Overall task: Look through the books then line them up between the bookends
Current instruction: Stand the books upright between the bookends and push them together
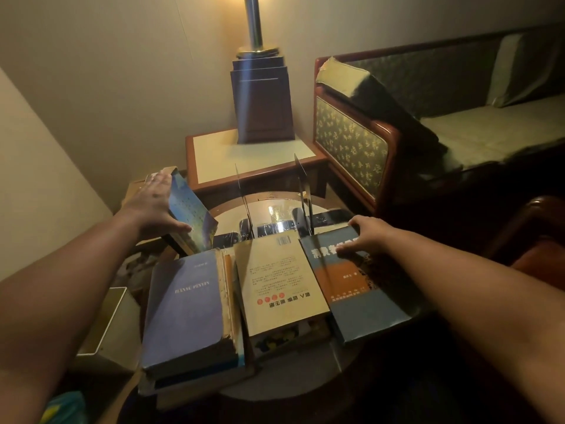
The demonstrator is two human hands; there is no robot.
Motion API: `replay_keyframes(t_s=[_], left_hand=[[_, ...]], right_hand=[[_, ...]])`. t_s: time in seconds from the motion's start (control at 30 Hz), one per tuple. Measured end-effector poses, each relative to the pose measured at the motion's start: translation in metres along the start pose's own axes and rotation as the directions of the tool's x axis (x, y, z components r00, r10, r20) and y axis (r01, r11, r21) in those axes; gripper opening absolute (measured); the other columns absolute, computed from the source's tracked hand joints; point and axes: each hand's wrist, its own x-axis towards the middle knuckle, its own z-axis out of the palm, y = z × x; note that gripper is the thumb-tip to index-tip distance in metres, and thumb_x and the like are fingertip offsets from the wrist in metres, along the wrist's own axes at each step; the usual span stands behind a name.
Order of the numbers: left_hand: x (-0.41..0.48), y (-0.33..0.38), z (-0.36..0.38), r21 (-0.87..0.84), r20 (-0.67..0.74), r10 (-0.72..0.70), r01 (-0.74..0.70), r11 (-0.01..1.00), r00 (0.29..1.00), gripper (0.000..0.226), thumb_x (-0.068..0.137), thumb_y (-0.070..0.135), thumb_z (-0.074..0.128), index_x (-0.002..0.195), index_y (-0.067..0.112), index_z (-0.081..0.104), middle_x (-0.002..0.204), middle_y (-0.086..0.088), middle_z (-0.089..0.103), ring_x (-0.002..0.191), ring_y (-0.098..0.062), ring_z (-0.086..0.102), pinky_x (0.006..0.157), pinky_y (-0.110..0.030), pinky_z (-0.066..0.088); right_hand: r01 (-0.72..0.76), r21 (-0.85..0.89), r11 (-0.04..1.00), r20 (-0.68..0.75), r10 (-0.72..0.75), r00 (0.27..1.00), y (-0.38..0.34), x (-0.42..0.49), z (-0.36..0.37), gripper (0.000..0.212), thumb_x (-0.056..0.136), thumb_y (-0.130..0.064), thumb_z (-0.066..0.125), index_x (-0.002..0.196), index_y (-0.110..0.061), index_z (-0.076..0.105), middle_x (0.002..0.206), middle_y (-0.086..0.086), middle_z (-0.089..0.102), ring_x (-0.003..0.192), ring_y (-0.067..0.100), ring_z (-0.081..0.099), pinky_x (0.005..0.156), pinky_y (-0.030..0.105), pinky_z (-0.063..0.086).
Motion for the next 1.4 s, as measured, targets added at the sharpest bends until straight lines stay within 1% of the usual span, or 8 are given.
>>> replay_keyframes(t_s=[0.2, 0.37, 0.47, 0.63, 0.77, 0.93, 1.17, 1.4], left_hand=[[0.001, 0.0, 0.001, -0.003, 0.002, 0.006, -0.006, 1.0, 1.0, 0.13, 0.065, 0.052, 0.083, 0.156, 0.012, -0.001, 0.164, -0.007, -0.002, 0.151, -0.024, -0.006, 0.122, -0.045, 0.006], [0.003, 0.0, 0.003, 0.002, -0.009, 0.023, -0.023, 1.0, 1.0, 0.13, 0.065, 0.053, 0.083, 0.156, 0.013, -0.001, 0.164, -0.006, -0.003, 0.15, -0.024, -0.007, 0.122, -0.045, 0.006], [0.004, -0.003, 0.003, -0.002, 0.004, 0.023, -0.023, 1.0, 1.0, 0.13, 0.065, 0.054, 0.082, 0.156, 0.013, -0.001, 0.164, -0.005, -0.003, 0.15, -0.024, -0.008, 0.121, -0.045, 0.005], [0.005, -0.005, 0.004, -0.014, -0.002, 0.021, -0.021, 1.0, 1.0, 0.131, 0.064, 0.054, 0.083, 0.156, 0.013, -0.001, 0.164, -0.006, -0.002, 0.151, -0.024, -0.006, 0.122, -0.046, 0.007], [0.004, -0.007, 0.004, -0.008, 0.0, 0.022, -0.022, 1.0, 1.0, 0.133, 0.062, 0.057, 0.082, 0.156, 0.012, 0.0, 0.164, -0.007, -0.002, 0.151, -0.024, -0.006, 0.122, -0.046, 0.008], [-0.001, 0.006, 0.0, -0.013, -0.009, 0.023, -0.024, 1.0, 1.0, 0.128, 0.067, 0.05, 0.083, 0.156, 0.013, -0.001, 0.164, -0.005, -0.004, 0.15, -0.023, -0.007, 0.122, -0.043, 0.005], [-0.006, 0.01, -0.002, -0.009, -0.021, 0.011, -0.011, 1.0, 1.0, 0.125, 0.069, 0.048, 0.082, 0.156, 0.014, -0.001, 0.164, -0.004, -0.004, 0.15, -0.022, -0.007, 0.121, -0.041, 0.004], [-0.004, 0.002, 0.0, -0.004, -0.007, 0.022, -0.022, 1.0, 1.0, 0.129, 0.066, 0.052, 0.082, 0.156, 0.011, -0.001, 0.164, -0.006, -0.004, 0.15, -0.022, -0.008, 0.122, -0.043, 0.005]], right_hand=[[0.03, -0.182, 0.983, -0.024, -0.035, 0.999, -0.008, 0.0, -0.004, 0.101, 0.061, -0.068, 0.082, 0.146, -0.03, 0.042, 0.15, 0.008, 0.036, 0.134, 0.033, 0.039, 0.103, 0.05, 0.046], [0.237, -0.367, 0.899, 0.016, -0.249, 0.968, -0.047, -0.009, -0.001, 0.08, 0.075, -0.052, 0.08, 0.146, -0.032, 0.046, 0.149, 0.002, 0.042, 0.136, 0.028, 0.037, 0.107, 0.049, 0.042], [0.28, -0.273, 0.92, 0.137, -0.251, 0.958, -0.072, -0.014, 0.013, 0.073, 0.082, -0.048, 0.077, 0.145, -0.025, 0.048, 0.14, 0.003, 0.054, 0.124, 0.026, 0.053, 0.097, 0.04, 0.051], [0.284, -0.381, 0.88, 0.186, -0.228, 0.956, -0.082, -0.017, 0.024, 0.066, 0.092, -0.041, 0.066, 0.15, -0.031, 0.038, 0.134, 0.008, 0.052, 0.113, 0.029, 0.057, 0.078, 0.033, 0.051], [0.245, -0.43, 0.869, 0.171, -0.188, 0.967, -0.068, -0.019, 0.021, 0.068, 0.093, -0.045, 0.06, 0.154, -0.033, 0.03, 0.149, 0.01, 0.037, 0.136, 0.039, 0.037, 0.102, 0.051, 0.046], [0.18, -0.431, 0.884, 0.115, -0.144, 0.983, -0.064, -0.018, 0.022, 0.072, 0.093, -0.055, 0.055, 0.155, -0.029, 0.026, 0.158, 0.013, 0.028, 0.145, 0.044, 0.023, 0.111, 0.059, 0.035], [0.154, -0.503, 0.851, 0.08, -0.131, 0.988, -0.073, -0.017, 0.039, 0.097, 0.077, -0.068, 0.069, 0.154, -0.025, 0.027, 0.156, 0.013, 0.026, 0.144, 0.047, 0.019, 0.109, 0.062, 0.038], [0.284, -0.506, 0.814, 0.229, -0.19, 0.955, -0.066, -0.02, 0.023, 0.084, 0.076, -0.045, 0.083, 0.147, -0.031, 0.041, 0.142, 0.011, 0.041, 0.131, 0.036, 0.037, 0.102, 0.049, 0.043]])
